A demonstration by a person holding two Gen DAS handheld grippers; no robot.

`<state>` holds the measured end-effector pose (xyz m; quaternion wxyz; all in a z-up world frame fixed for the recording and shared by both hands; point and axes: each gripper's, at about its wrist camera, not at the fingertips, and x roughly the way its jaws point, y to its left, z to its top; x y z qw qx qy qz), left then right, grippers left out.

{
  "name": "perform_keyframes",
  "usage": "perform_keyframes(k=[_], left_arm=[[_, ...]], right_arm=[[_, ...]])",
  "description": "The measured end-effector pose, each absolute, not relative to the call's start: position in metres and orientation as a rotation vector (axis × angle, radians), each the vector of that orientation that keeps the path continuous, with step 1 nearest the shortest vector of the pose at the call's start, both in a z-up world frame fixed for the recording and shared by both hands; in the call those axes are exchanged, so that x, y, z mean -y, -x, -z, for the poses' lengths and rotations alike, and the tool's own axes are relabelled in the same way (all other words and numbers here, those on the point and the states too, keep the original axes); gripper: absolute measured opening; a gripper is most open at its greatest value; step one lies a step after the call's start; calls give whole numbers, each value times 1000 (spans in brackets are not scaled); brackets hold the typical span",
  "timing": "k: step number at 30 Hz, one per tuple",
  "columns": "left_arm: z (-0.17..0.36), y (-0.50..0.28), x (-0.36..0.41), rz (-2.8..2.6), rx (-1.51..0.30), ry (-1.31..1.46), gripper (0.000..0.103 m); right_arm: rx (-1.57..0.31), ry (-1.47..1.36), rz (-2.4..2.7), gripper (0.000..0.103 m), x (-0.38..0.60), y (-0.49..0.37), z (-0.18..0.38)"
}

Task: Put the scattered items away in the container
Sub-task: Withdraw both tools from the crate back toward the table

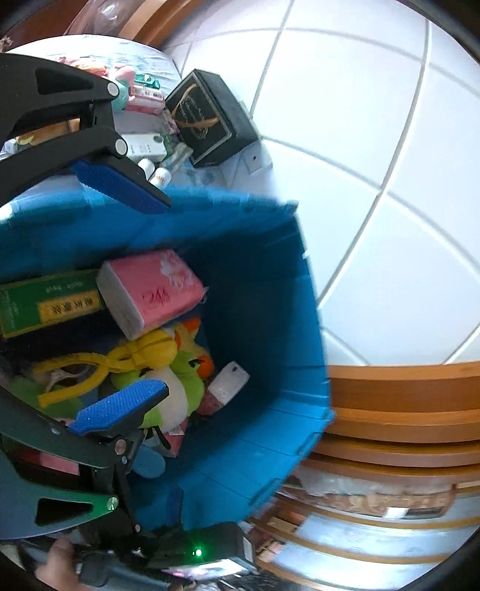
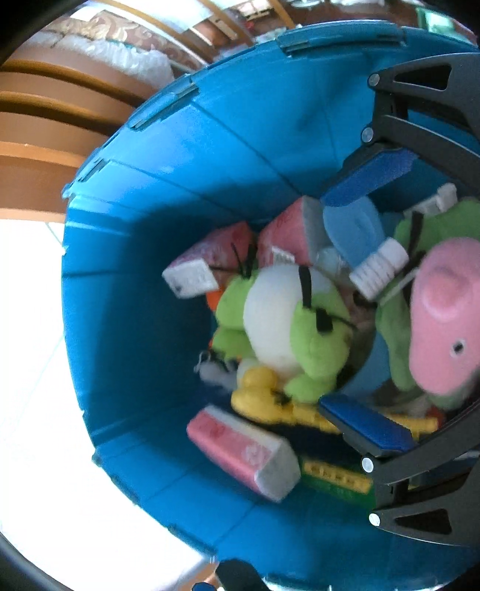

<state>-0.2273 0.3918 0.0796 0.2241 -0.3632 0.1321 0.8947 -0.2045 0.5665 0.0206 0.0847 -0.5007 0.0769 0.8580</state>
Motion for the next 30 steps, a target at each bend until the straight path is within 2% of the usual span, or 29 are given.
perform_keyframes(k=[6,14,22,30], left_arm=[[-107,198,-330,-2535,-305,934,92],[-102,160,-237,-2634,-154,899,92],[-80,150,-145,-2643,-33,897,92],[-34,165,-20,-2666,-11,958,92]], right_arm=[[-200,1430,-2640,103,-534,187,-55],[-141,1288,-2818,103,-464,141,-97],[-62,1187,-2992,103,-362,115,-128],[-91,1181,-3023,103,-251,121,-118]])
